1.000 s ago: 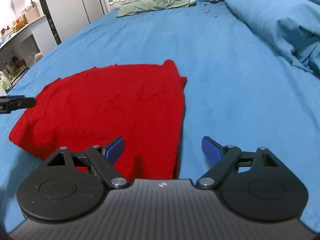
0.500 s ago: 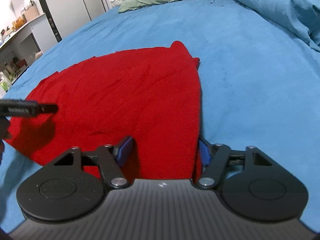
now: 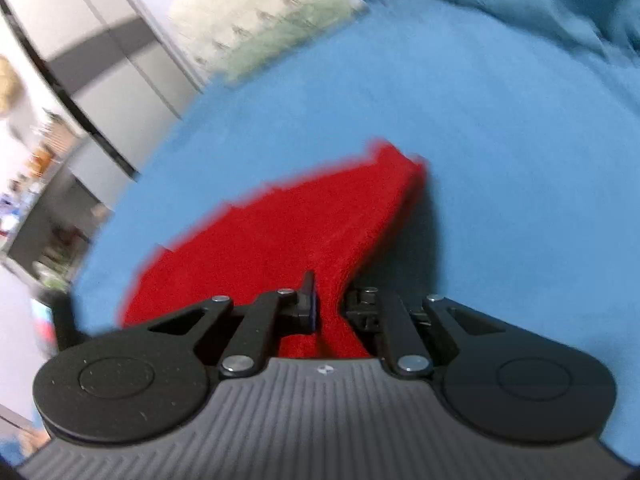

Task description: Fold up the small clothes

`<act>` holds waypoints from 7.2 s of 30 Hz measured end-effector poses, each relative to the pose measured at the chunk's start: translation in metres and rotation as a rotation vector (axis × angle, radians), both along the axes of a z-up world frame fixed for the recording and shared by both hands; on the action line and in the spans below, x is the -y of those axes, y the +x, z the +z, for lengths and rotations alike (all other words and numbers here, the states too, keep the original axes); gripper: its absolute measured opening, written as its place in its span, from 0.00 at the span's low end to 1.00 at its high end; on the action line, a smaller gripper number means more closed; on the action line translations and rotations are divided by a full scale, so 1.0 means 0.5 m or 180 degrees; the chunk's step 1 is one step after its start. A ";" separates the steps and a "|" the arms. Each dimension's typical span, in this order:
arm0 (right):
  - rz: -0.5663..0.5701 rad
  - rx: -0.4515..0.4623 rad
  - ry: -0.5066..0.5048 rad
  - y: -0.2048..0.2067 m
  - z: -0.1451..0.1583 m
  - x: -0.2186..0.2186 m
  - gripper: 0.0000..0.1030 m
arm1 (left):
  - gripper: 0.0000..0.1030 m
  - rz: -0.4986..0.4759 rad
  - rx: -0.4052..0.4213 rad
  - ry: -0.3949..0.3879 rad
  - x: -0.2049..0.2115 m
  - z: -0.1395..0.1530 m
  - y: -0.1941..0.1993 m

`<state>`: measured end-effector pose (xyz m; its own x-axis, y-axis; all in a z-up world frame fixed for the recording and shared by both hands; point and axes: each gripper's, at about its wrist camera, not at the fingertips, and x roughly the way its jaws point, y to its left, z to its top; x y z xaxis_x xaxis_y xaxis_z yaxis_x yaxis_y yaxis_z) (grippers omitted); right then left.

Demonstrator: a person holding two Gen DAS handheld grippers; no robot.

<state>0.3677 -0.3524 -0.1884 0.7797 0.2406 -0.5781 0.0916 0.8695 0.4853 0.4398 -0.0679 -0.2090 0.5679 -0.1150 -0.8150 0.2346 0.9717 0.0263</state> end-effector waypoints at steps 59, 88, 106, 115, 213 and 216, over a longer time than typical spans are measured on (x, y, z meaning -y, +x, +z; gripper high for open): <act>0.0464 0.0257 -0.1632 -0.074 -0.186 -0.451 0.92 | 0.08 0.0379 0.0324 -0.1437 -0.355 0.112 -0.164; 0.0875 0.0286 -0.1502 -0.126 -0.129 -0.329 0.86 | 0.51 0.0633 0.0469 -0.0598 -0.375 0.007 -0.235; 0.0993 -0.0494 0.0108 0.169 -0.010 -0.236 1.00 | 0.98 0.0103 -0.0003 -0.1169 -0.365 0.095 0.021; 0.1000 -0.0572 0.0135 0.224 -0.112 -0.296 0.84 | 0.72 0.0059 -0.0337 -0.1231 -0.358 0.024 0.076; -0.0176 -0.0451 -0.1452 -0.772 0.279 -0.281 1.00 | 1.00 0.0117 0.0898 -0.0177 -0.119 0.415 -0.847; -0.0179 -0.0451 -0.1459 -0.773 0.279 -0.284 1.00 | 1.00 0.0117 0.0907 -0.0157 -0.120 0.416 -0.846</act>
